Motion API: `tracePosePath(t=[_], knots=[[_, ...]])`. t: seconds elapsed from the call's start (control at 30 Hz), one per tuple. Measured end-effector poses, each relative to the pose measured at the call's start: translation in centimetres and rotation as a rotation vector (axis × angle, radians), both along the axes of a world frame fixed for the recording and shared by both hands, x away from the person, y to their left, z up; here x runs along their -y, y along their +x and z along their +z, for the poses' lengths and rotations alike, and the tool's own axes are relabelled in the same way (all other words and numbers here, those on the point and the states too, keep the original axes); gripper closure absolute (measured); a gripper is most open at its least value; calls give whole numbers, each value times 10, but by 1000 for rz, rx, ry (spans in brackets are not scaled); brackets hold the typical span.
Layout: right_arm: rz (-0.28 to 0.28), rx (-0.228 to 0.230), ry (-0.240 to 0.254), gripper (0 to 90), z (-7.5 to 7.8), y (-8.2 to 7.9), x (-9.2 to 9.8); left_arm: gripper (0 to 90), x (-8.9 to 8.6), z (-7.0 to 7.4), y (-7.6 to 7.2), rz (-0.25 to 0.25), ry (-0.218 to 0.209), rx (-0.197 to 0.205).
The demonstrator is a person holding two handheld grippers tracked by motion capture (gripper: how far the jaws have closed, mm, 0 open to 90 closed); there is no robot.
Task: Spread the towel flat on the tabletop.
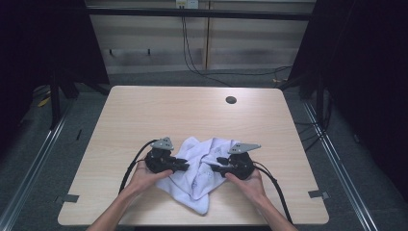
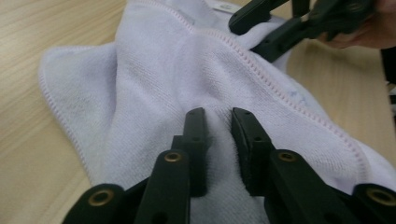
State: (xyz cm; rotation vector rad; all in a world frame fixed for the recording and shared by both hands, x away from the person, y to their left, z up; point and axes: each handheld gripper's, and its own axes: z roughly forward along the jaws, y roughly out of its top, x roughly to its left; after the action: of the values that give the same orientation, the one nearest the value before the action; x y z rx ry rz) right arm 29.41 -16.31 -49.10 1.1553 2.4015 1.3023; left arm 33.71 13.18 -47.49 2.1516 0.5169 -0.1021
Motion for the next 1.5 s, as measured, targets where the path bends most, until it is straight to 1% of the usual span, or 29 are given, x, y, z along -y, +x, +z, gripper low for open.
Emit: tracePosePath(t=[0.03,0.07,0.1,0.13,0.17,0.27,0.33,0.4,0.47,0.6,0.67,0.73,0.77,0.8,0.9,0.93,0.97,1.0,1.03,1.07,1.1,1.13,1.17,1.2,1.23,1.33,1.37,1.43,1.5], knots=[[-9,-3,-3,711,1,0,1,788,-2,1,0,6,-19,-8],[-23,-7,17,810,4,1,6,795,-9,5,1,15,-64,-15],[-23,-7,17,810,4,1,6,798,-9,5,1,15,-64,-15],[-38,-3,27,835,6,1,10,798,-15,9,2,35,-109,-24],[-68,11,43,843,9,2,16,801,-18,12,3,44,-122,-21],[-89,13,67,848,14,3,27,805,-26,16,5,61,-141,-17],[-88,13,85,851,17,2,32,815,-29,18,5,71,-169,-19],[-94,12,88,851,20,2,34,816,-32,21,5,76,-199,-21],[-96,22,91,852,22,2,36,818,-33,24,3,92,-215,-10],[-106,12,101,851,25,1,40,820,-37,28,4,101,-255,-17],[-104,18,101,850,26,0,42,821,-38,30,4,108,-254,-12],[-109,8,108,848,28,0,43,820,-39,31,3,128,-252,-3],[-113,9,109,849,29,0,42,820,-40,32,3,139,-269,-5],[-114,3,109,849,31,0,41,820,-42,33,4,143,-292,-21],[-108,5,108,849,33,1,44,823,-45,36,4,154,-316,-20],[-118,-1,102,852,34,0,44,838,-47,37,3,171,-329,-9],[-133,7,73,852,34,0,46,853,-51,40,4,186,-337,1],[-133,7,73,852,34,0,46,855,-51,40,4,186,-337,1],[-146,7,56,852,33,1,50,855,-58,43,5,203,-360,-3],[-142,-6,139,851,34,-2,62,860,-62,46,5,219,-332,15],[-138,0,135,852,37,-3,62,861,-62,45,6,220,-317,22],[-138,0,135,852,37,-3,62,862,-62,45,6,220,-317,22],[-130,25,112,852,44,-5,60,862,-62,46,6,225,-314,28],[-129,28,110,852,48,-5,60,862,-62,48,5,231,-318,32],[-134,20,119,852,52,-4,61,862,-62,51,5,229,-327,36],[-155,39,175,857,67,4,70,864,-57,63,7,229,-327,68],[-166,57,191,859,73,8,72,864,-55,68,8,239,-335,78],[-182,78,218,860,87,16,75,866,-54,81,14,256,-347,104],[-191,99,223,861,104,26,76,867,-55,97,23,279,-342,132]])
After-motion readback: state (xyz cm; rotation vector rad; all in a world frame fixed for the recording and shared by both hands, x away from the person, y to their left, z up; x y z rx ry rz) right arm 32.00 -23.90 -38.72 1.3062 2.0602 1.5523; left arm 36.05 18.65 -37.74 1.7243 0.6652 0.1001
